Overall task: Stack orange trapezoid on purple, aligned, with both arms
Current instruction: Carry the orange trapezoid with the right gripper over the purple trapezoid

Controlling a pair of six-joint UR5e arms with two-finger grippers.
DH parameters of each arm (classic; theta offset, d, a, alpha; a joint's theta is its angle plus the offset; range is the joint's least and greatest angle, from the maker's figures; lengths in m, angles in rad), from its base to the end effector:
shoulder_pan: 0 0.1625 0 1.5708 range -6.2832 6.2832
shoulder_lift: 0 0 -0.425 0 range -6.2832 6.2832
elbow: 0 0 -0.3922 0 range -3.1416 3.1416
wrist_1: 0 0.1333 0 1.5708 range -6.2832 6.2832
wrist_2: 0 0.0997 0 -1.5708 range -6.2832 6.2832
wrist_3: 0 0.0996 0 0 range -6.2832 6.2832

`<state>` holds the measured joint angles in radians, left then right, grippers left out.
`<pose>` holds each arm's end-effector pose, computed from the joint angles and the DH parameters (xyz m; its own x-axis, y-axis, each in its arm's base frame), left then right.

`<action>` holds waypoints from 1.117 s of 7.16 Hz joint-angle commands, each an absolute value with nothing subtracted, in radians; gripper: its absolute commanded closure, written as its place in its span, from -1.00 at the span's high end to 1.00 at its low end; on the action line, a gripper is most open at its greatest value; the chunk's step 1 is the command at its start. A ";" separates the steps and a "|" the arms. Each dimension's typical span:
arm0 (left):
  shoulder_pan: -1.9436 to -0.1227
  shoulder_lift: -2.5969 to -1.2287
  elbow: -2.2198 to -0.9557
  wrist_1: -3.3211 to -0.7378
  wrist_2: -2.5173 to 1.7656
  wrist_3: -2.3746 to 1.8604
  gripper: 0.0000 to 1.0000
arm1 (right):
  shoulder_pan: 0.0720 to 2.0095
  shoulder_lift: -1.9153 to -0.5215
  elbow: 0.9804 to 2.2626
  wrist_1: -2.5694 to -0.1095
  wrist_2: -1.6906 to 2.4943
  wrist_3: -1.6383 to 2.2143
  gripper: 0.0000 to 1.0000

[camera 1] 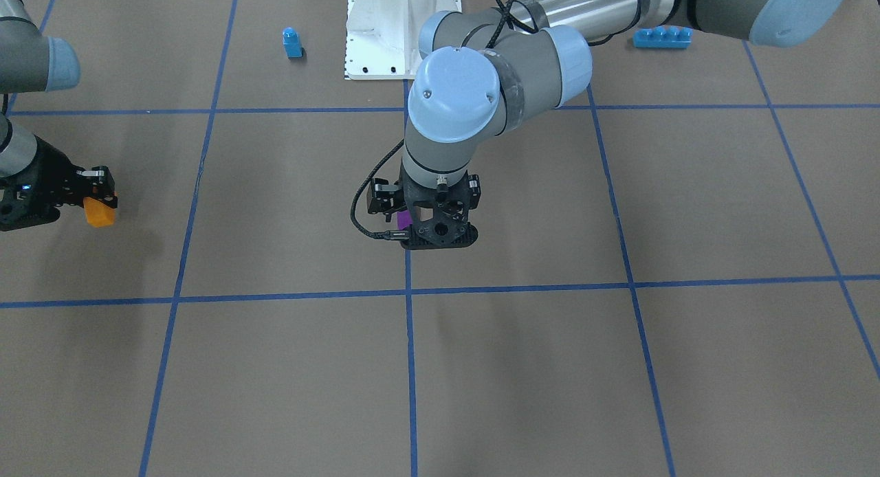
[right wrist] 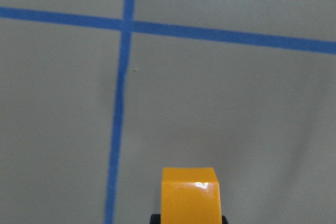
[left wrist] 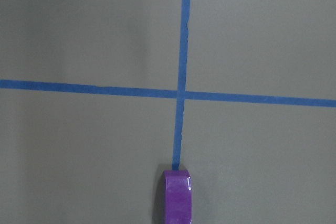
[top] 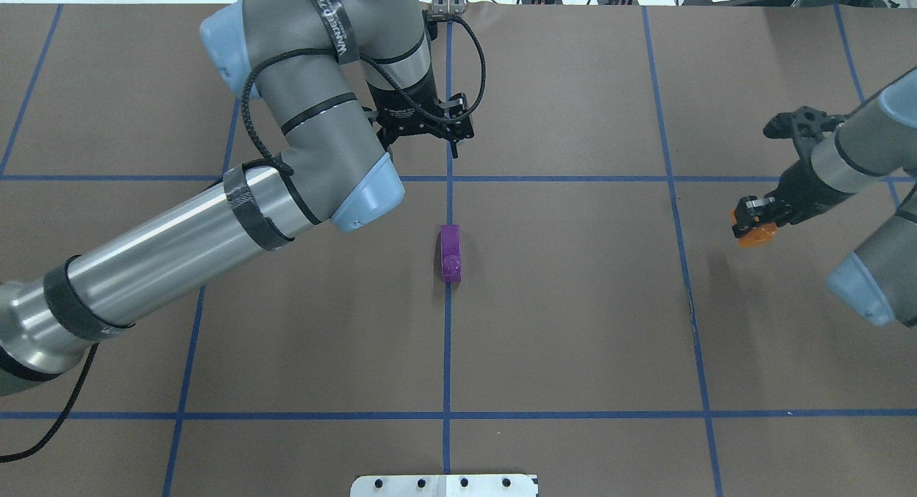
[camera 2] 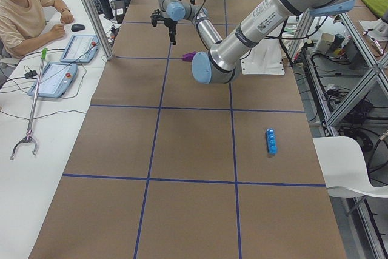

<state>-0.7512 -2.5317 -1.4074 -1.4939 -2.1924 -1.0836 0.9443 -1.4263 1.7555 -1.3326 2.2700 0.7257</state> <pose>0.4972 -0.5674 0.1203 0.6136 -0.0522 -0.7879 -0.0150 0.9969 -0.0778 -0.2707 -0.4921 0.4670 0.6402 -0.0919 0.7627 0.0930 0.9948 0.0418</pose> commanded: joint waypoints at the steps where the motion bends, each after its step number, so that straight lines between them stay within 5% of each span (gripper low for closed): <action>1: -0.790 -2.342 -1.559 -1.496 -2.192 -0.946 0.99 | 0.817 -1.239 1.769 -1.384 2.182 0.895 -1.00; 6: -0.907 -2.114 -1.628 -1.503 -2.194 -0.686 0.99 | 0.560 -0.837 1.631 -1.523 2.025 1.236 -1.00; 8: -0.907 -2.111 -1.628 -1.503 -2.192 -0.687 0.99 | 0.542 -0.813 1.597 -1.523 2.000 1.243 -1.00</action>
